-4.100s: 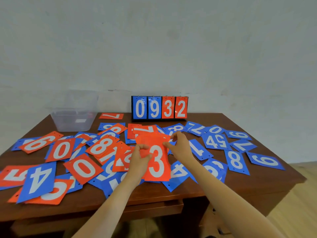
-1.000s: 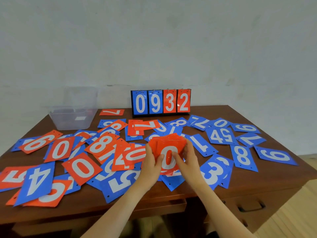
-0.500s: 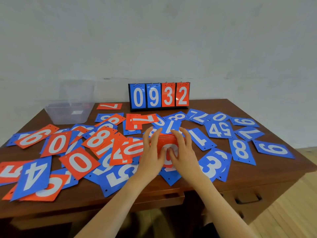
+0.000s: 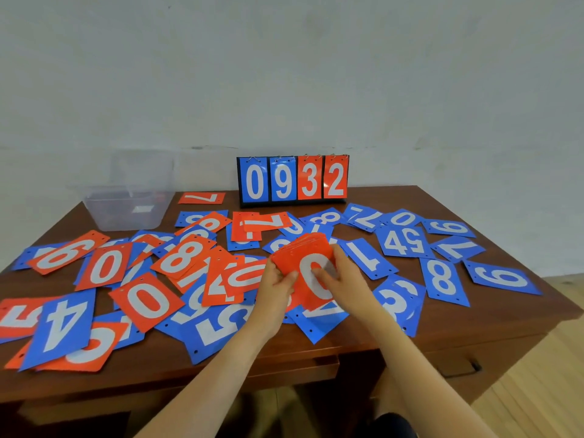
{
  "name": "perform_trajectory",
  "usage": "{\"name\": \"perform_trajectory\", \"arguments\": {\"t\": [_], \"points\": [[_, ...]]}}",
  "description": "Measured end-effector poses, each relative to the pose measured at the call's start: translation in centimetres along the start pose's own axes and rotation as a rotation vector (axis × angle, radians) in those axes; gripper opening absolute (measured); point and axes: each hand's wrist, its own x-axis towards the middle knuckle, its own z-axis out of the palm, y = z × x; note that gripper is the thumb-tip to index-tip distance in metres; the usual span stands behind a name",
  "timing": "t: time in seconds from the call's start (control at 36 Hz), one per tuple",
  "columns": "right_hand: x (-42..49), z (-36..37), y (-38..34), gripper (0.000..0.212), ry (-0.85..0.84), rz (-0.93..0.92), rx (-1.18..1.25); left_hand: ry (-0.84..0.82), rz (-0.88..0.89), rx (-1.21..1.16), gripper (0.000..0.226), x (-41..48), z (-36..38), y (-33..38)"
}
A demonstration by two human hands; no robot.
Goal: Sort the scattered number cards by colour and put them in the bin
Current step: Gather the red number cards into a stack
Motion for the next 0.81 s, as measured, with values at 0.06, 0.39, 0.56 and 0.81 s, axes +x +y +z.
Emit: {"name": "perform_trajectory", "arguments": {"t": [0.06,0.39,0.56,0.81], "points": [[0.7,-1.3,-0.3,0.019,-0.034,-0.087,-0.368,0.012,0.05,0.08,0.046,-0.2,-0.3,-0.1],[0.5,0.0,2.5,0.071,-0.222,-0.197,-1.166,-0.127,0.348,0.857,0.059,-0.7,-0.2,-2.4],[-0.6,-0.5,2.3,0.063,-0.281,-0.132,-1.203,-0.185,0.376,1.087,0.062,-0.7,-0.1,-3.0],[0.8,-2.3,0.5,0.045,-0.334,-0.038,-0.991,-0.152,0.329,0.924,0.048,0.3,0.2,-0.9]]}}
